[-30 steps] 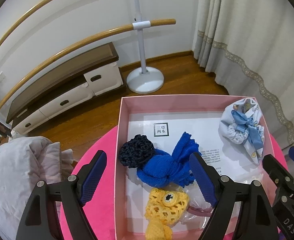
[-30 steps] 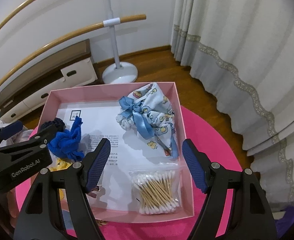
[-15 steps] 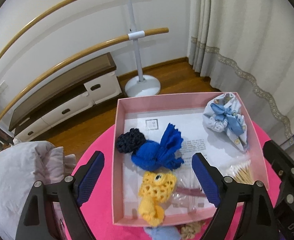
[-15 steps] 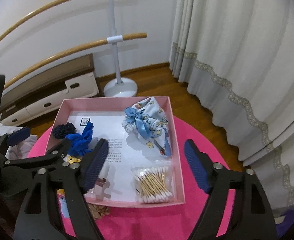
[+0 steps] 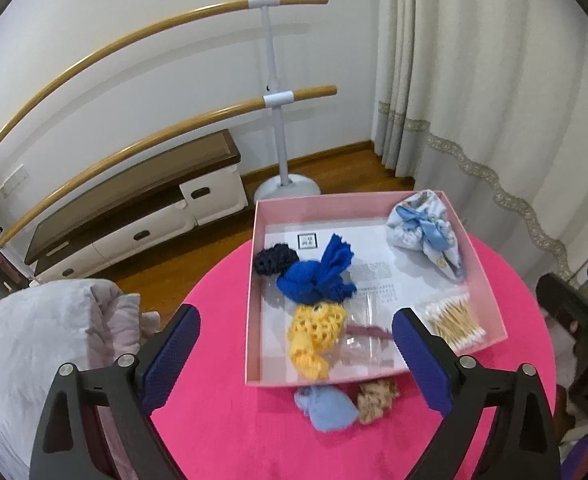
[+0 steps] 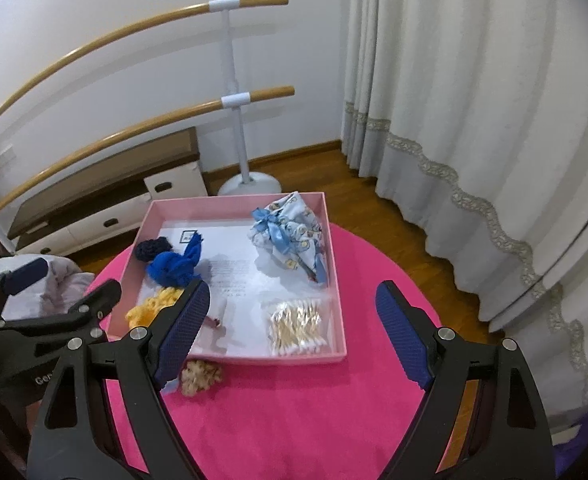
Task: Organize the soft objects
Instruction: 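Withdraw both open tools from the box back over the table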
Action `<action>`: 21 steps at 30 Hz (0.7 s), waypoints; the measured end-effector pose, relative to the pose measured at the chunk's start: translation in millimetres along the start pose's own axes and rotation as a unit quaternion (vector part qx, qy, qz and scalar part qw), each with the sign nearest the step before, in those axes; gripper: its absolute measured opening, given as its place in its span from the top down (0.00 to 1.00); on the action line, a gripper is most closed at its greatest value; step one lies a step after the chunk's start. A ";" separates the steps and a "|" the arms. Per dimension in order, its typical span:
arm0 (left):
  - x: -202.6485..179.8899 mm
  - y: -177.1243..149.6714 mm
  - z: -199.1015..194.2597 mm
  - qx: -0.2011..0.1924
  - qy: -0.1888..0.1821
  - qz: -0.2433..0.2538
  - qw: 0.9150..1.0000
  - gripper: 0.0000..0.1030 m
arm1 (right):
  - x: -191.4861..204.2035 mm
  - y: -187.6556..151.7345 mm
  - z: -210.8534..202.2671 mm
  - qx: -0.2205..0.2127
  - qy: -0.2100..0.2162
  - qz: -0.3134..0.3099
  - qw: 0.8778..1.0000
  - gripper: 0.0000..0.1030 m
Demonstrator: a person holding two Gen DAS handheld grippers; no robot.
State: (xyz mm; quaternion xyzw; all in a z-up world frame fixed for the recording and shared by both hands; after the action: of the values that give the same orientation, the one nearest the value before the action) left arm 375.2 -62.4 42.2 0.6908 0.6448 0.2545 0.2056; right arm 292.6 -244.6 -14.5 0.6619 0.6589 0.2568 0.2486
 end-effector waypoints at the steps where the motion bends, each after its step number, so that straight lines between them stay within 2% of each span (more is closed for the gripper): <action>1: 1.8 -5.6 -5.7 -0.001 0.000 -0.006 1.000 0.07 | 0.1 -1.9 -3.9 -0.001 0.002 0.000 1.000 0.19; 7: 10.4 -33.7 -42.3 -0.021 -0.014 -0.021 0.999 0.07 | 2.8 -18.7 -41.1 -0.024 -0.002 -0.020 0.999 0.16; 9: 14.2 -43.3 -56.0 -0.030 -0.013 -0.027 0.999 0.07 | 3.0 -25.8 -52.9 -0.034 -0.001 -0.023 0.999 0.07; 14: 21.1 -69.7 -87.3 -0.044 -0.029 -0.042 0.998 0.05 | 6.7 -42.6 -78.3 -0.056 -0.003 -0.033 0.998 0.07; 21: 31.1 -107.2 -125.4 -0.066 -0.029 -0.052 0.996 0.01 | 4.5 -65.4 -103.8 -0.078 -0.004 -0.021 0.997 0.04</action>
State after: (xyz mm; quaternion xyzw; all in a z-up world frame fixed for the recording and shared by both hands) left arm 214.8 -28.0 77.8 0.6484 0.6554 0.2655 0.2820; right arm 174.6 -240.5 19.2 0.6278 0.6492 0.2995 0.3075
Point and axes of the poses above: each gripper's, at about its wrist camera, not at the fingertips, and z roughly the way its jaws point, x to its left, y to its top, the point moved 3 cm from there along z, roughly the way its jaws point
